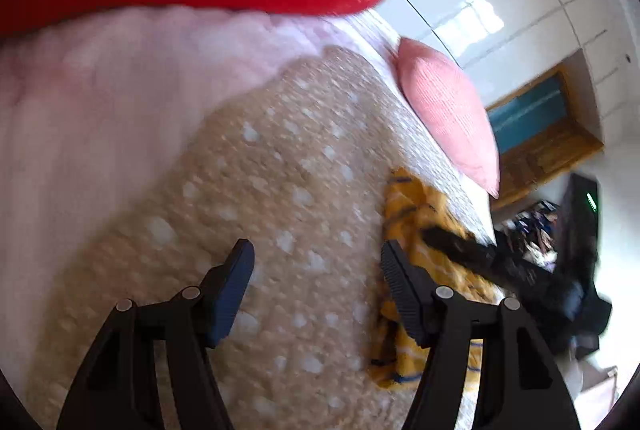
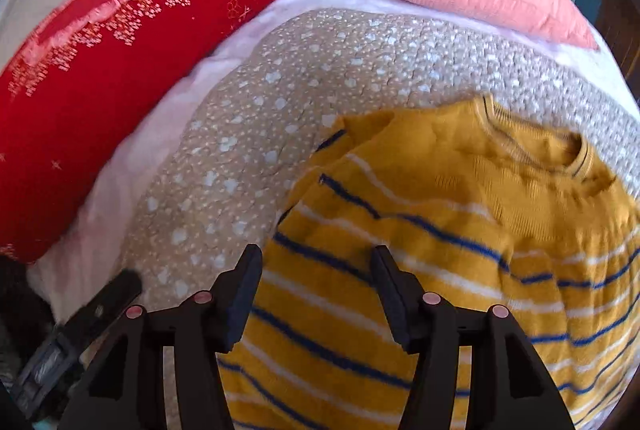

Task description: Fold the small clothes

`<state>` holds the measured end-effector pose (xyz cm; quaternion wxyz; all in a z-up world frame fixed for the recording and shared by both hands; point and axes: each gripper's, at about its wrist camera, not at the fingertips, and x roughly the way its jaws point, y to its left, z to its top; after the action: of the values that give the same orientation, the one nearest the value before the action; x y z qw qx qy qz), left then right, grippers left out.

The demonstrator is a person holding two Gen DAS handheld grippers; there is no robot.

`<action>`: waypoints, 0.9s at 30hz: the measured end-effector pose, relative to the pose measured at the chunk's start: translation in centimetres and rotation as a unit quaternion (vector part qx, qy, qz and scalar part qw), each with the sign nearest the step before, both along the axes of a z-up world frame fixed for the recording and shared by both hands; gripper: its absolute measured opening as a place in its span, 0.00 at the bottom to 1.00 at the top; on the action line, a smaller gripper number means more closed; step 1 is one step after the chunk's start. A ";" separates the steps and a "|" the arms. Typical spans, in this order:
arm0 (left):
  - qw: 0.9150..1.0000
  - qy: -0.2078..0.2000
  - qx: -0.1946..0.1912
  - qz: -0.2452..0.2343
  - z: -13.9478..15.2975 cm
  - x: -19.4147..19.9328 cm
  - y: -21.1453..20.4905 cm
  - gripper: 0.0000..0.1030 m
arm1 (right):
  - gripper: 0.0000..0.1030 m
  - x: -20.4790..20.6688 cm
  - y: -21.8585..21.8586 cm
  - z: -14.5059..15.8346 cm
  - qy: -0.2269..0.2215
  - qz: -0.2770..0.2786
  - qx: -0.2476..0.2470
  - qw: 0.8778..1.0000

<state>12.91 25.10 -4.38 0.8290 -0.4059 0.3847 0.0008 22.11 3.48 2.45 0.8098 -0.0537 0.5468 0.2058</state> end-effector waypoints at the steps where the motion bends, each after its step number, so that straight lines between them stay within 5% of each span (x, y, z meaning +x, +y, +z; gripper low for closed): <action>1: 1.000 -0.001 -0.009 -0.016 -0.1 0.1 -0.7 0.63 | 0.59 0.7 0.3 -0.1 0.008 0.003 -0.005 1.000; 10: 0.993 0.010 -0.005 -0.113 -0.6 0.0 -7.7 0.63 | 0.63 5.2 3.1 -2.6 0.102 0.032 -0.054 0.993; 12: 0.994 0.009 0.017 -0.111 -0.5 -0.3 -8.9 0.48 | 0.69 5.1 4.1 -3.2 0.104 0.050 -0.085 0.990; 13: 0.993 0.008 0.010 -0.117 -0.6 -0.3 -9.4 0.24 | 0.70 4.8 4.9 -3.6 0.102 0.064 -0.109 0.987; 14: 0.992 0.009 -0.003 -0.128 -0.9 -0.3 -9.8 0.12 | 0.74 4.5 5.5 -3.9 0.102 0.073 -0.128 0.984; 19: 0.991 0.004 0.026 -0.133 -0.5 -0.9 -11.0 0.12 | 0.80 2.9 8.3 -5.9 0.082 0.121 -0.218 0.965; 20: 0.990 0.001 0.027 -0.137 -0.3 -1.1 -11.0 0.12 | 0.77 2.7 8.4 -5.9 0.076 0.120 -0.219 0.965; 22: 0.988 0.000 0.021 -0.155 0.1 -1.1 -10.5 0.13 | 0.46 2.2 8.3 -5.2 0.050 0.121 -0.216 0.968; 24: 0.987 0.002 0.013 -0.162 0.6 -1.1 -9.4 0.13 | 0.26 1.7 7.6 -4.3 0.031 0.115 -0.209 0.971; 27: 0.992 -0.029 -0.025 -0.117 1.5 -2.1 -5.9 0.14 | 0.21 1.5 3.9 -0.9 0.013 0.097 -0.129 0.987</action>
<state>10.80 19.18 -2.90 0.8239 -0.3784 0.4051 -0.1182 23.66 7.42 1.51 0.7648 -0.2081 0.5717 0.2120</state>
